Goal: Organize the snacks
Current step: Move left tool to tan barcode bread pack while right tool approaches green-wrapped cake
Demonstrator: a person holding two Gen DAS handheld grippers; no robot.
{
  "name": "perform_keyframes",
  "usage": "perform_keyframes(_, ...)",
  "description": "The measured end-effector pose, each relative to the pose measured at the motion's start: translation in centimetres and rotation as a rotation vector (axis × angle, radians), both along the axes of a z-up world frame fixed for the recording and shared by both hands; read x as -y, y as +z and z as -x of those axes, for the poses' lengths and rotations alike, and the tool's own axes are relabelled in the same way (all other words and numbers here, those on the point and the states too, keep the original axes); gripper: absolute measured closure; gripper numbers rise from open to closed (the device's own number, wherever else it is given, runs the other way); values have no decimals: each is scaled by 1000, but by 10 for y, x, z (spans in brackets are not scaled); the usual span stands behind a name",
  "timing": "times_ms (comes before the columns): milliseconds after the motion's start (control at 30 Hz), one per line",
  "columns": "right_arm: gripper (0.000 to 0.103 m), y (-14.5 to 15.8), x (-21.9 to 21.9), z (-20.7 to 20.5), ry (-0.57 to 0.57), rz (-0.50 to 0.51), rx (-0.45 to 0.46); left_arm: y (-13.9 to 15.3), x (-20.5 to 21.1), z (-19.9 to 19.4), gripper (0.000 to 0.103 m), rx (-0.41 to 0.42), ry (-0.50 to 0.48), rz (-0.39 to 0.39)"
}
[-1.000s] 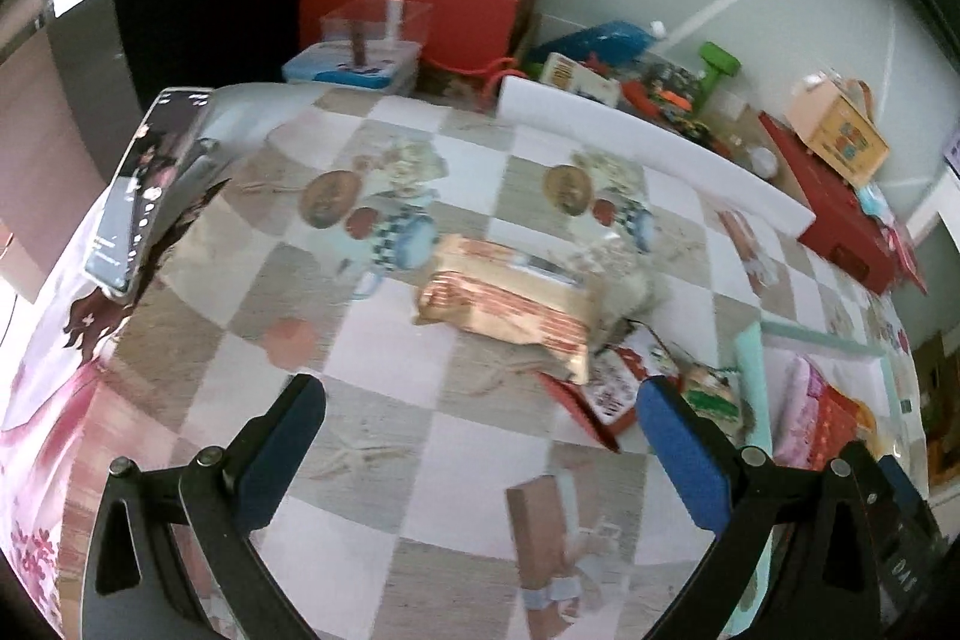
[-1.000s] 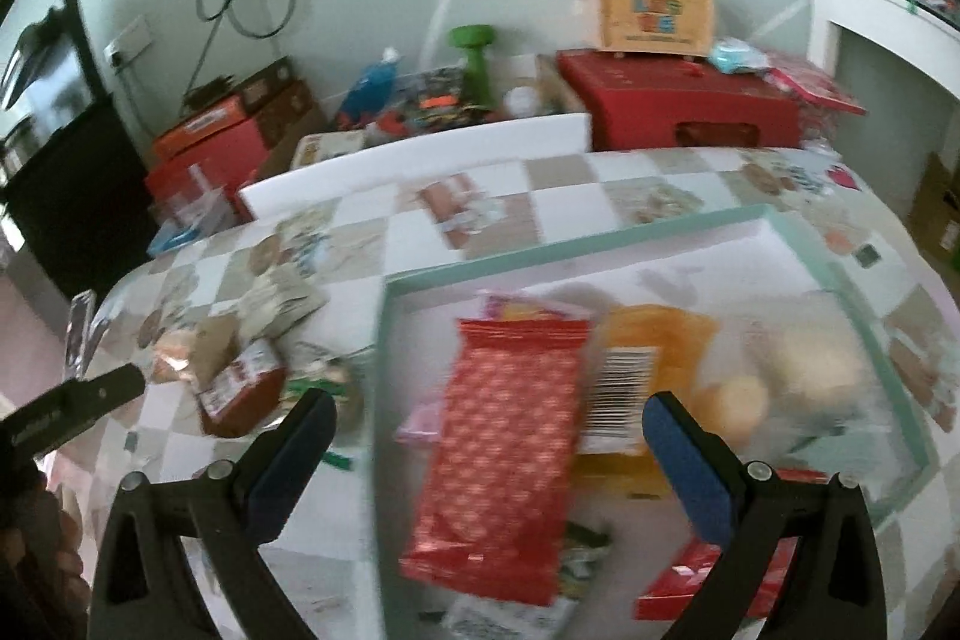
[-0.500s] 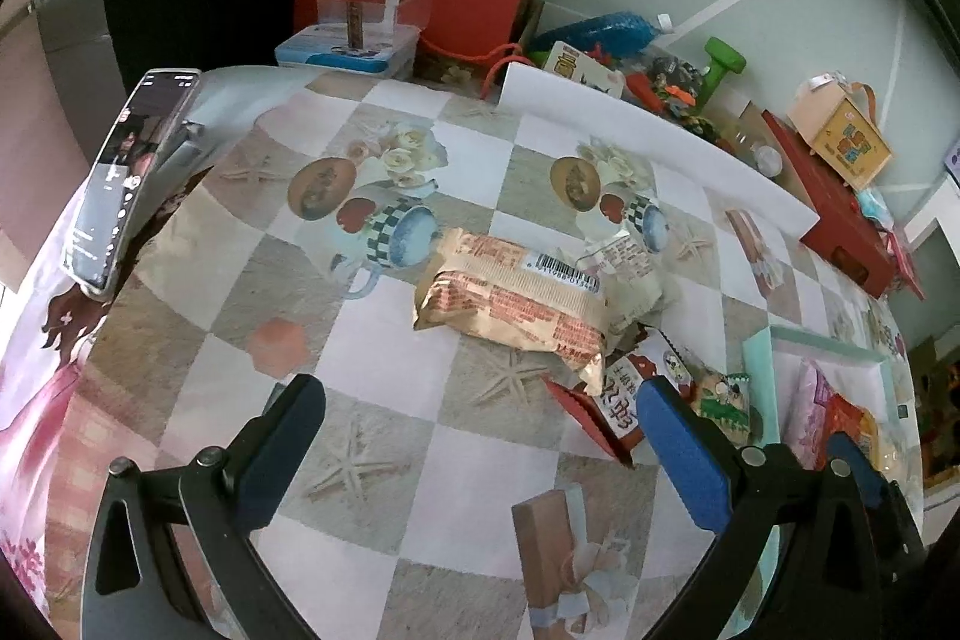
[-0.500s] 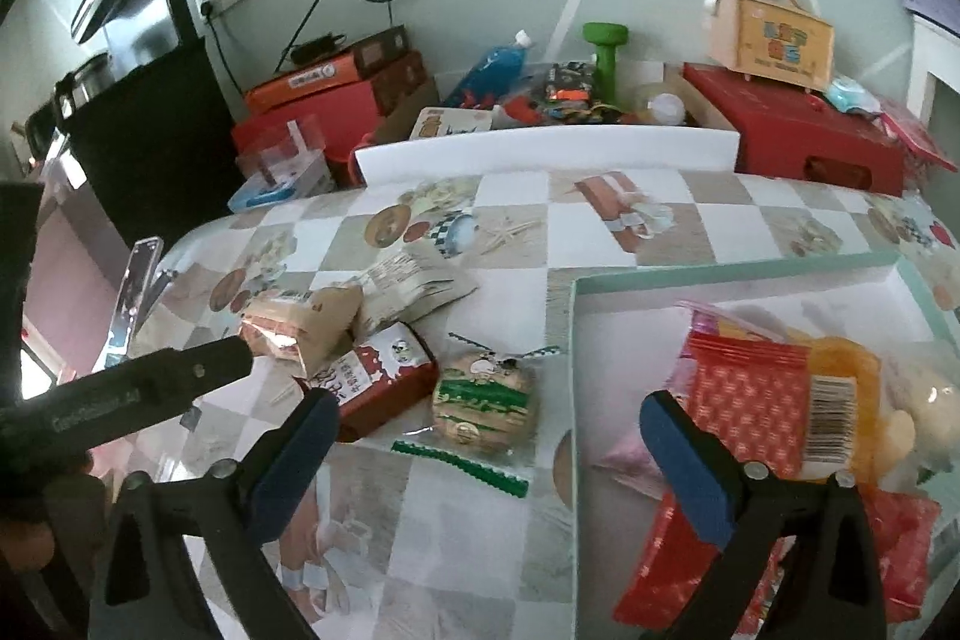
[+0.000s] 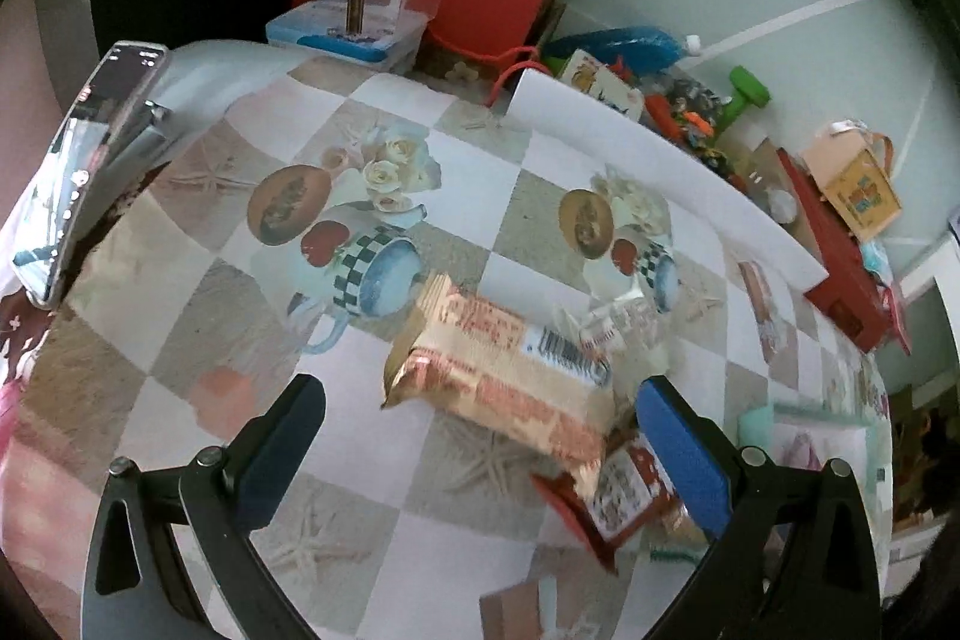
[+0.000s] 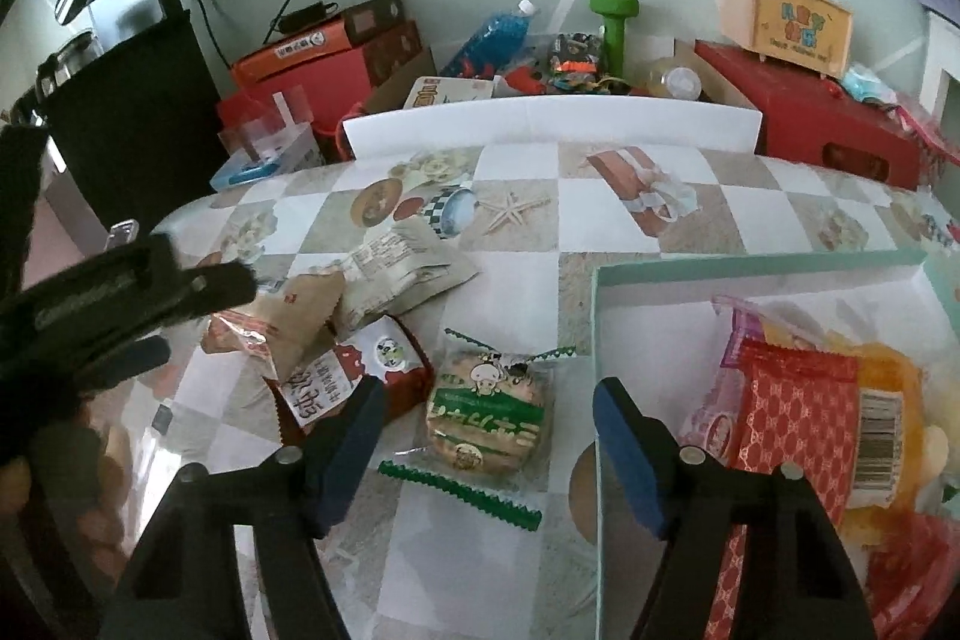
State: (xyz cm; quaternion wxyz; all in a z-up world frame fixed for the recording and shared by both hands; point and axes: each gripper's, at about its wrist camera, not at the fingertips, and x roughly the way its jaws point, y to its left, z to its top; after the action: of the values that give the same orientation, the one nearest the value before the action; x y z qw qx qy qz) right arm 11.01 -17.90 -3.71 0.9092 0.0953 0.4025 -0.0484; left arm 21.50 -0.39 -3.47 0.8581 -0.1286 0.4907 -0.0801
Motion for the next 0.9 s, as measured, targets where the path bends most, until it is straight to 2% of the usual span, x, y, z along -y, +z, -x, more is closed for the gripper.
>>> perform_keyframes(100, 30, 0, -2, -1, 3, 11, 0, -6, 3, -12, 0, -23, 15, 0)
perform_keyframes(200, 36, 1, -4, -2, 17, 5, 1, -13, 7, -24, 0, -57, 35, -19)
perform_keyframes(333, 37, -2, -6, -4, 31, -3, -9, -19, 8, -30, 0, -76, 44, -31)
perform_keyframes(600, 43, -8, -3, -5, 26, -19, -31, -22, -4, -15, 0, -74, 9, -159)
perform_keyframes(667, 47, -10, -2, -5, 27, -20, -40, -25, -8, -9, 0, -72, 3, -165)
perform_keyframes(900, 47, -17, -9, -9, 44, 10, -68, -28, -26, 8, 0, -84, -14, -145)
